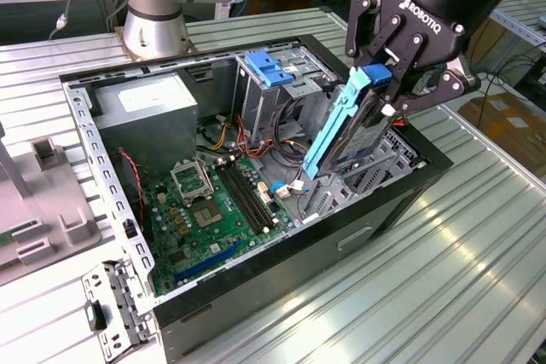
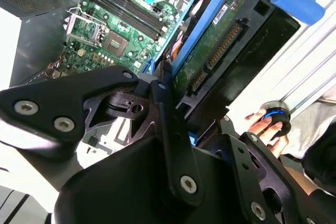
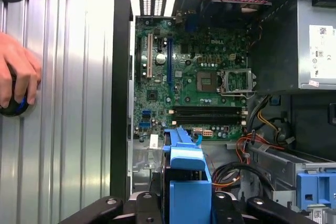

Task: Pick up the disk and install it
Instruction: 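Pick up the disk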

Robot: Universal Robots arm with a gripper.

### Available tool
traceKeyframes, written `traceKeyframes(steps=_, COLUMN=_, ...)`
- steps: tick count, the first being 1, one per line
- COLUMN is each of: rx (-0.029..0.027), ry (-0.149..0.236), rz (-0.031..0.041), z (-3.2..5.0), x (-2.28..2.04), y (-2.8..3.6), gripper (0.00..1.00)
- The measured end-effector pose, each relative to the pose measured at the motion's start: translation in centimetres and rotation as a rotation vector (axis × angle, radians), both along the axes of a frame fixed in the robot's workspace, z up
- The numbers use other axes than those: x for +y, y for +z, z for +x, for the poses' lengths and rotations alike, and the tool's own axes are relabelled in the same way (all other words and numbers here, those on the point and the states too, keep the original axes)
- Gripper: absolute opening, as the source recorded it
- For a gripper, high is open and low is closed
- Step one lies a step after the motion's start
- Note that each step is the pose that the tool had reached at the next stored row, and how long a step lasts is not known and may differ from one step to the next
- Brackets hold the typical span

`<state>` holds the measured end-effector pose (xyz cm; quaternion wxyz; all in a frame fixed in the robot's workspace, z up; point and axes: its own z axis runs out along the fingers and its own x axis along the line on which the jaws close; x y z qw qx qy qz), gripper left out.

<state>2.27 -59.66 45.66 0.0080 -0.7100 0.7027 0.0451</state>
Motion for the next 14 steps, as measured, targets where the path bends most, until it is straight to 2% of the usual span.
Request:
traceKeyframes(steps=1, rx=0.0006, ry=0.0, rz=0.0009, z=0.2, x=-0.09, y=-0.02, gripper=0.37)
traceKeyframes(steps=2, rx=0.005, ry=0.0, rz=0.0058, z=1.95, x=-0.7, y=-0.09, gripper=0.37)
traceKeyframes(steps=3, rx=0.0081, ry=0.0, rz=0.008, z=3.37, x=-1.11, y=-0.15, gripper=0.37)
traceKeyframes(steps=4, rx=0.0109, ry=0.0, rz=0.0105, z=4.73, x=-1.53, y=-0.2, gripper=0.37)
traceKeyframes(steps=5, rx=0.0132, ry=0.0, rz=0.0118, z=5.77, x=-1.76, y=-0.23, gripper=0.37)
traceKeyframes(steps=11, rx=0.0133, ry=0.0, rz=0.0123, z=6.52, x=-1.76, y=-0.25, gripper=0.37)
traceKeyframes(steps=14, rx=0.0133, ry=0.0, rz=0.0124, z=6.6, x=-1.76, y=-0.25, gripper=0.37)
